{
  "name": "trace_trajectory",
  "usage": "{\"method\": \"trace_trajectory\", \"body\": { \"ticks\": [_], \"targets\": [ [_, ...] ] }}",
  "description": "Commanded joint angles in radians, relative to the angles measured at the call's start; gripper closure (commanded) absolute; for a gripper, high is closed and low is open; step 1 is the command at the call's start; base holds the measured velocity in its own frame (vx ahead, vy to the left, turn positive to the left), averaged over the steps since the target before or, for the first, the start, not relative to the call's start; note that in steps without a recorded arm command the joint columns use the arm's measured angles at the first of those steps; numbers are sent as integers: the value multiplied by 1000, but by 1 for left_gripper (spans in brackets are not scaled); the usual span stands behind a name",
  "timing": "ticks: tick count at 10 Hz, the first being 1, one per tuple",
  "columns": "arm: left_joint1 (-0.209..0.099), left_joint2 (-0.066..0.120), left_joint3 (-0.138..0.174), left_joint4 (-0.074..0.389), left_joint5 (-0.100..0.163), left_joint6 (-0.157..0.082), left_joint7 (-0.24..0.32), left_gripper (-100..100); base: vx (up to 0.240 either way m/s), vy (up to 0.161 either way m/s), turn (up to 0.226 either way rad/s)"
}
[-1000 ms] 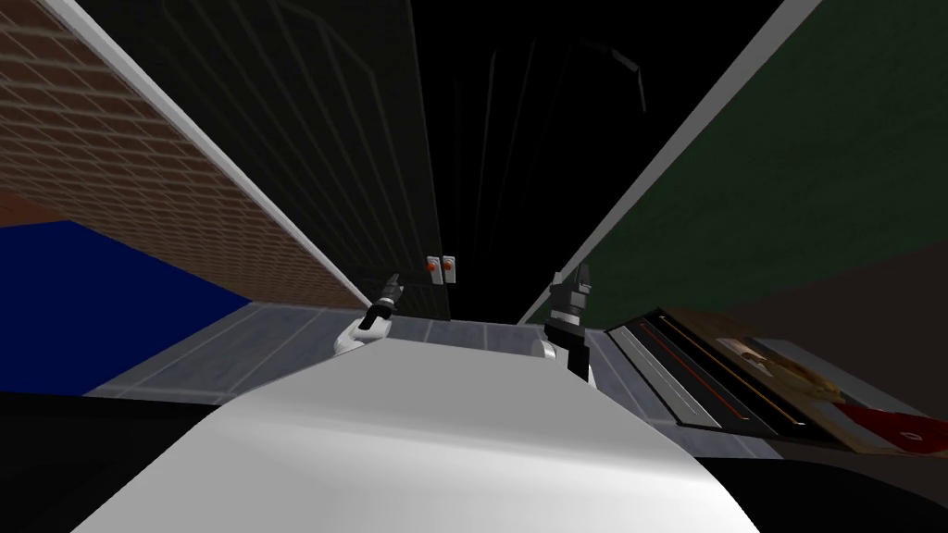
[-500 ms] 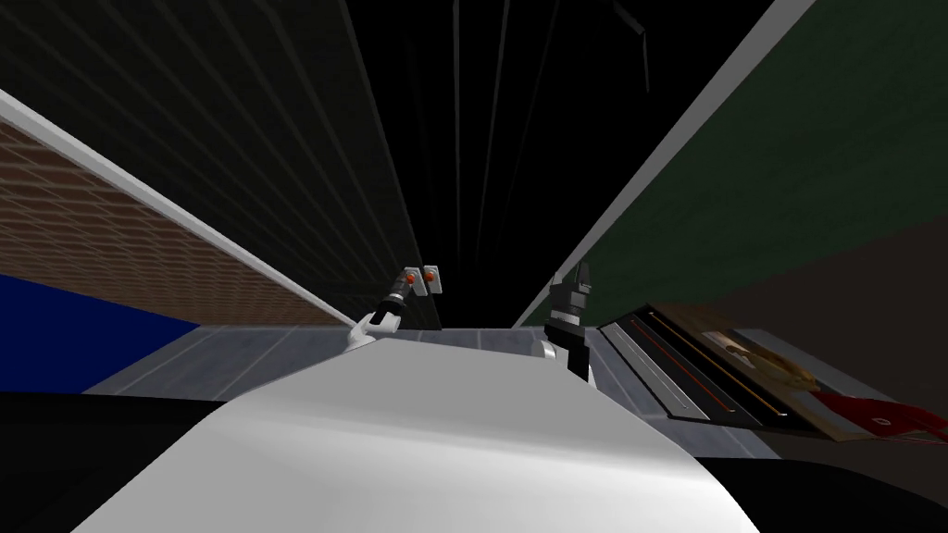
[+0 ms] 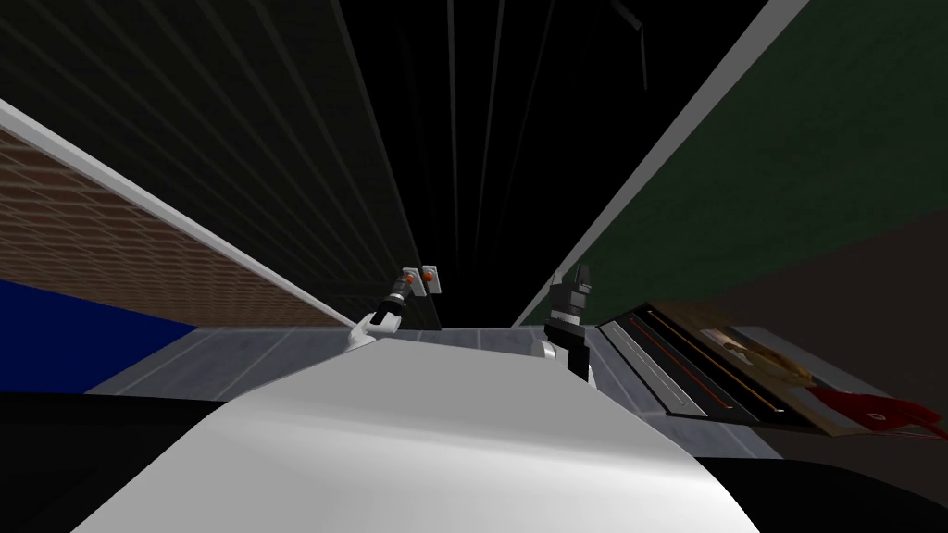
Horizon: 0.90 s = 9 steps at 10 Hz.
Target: Pull the door open
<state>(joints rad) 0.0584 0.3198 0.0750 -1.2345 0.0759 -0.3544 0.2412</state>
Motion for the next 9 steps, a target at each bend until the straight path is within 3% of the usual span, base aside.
{"method": "trace_trajectory", "body": {
  "ticks": [1,2,3,7,8,9],
  "targets": [
    [1,2,4,0,1,0,0,100,0,0,0],
    [1,2,4,0,1,0,0,100,0,0,0],
    [19,14,17,9,3,2,2,100,-94,29,106],
    [48,39,37,19,9,3,9,100,-191,70,95],
    [44,38,13,16,6,-14,18,-100,-177,39,-78],
    [48,41,-1,1,5,-17,26,-100,-193,0,-100]
  ]
}}
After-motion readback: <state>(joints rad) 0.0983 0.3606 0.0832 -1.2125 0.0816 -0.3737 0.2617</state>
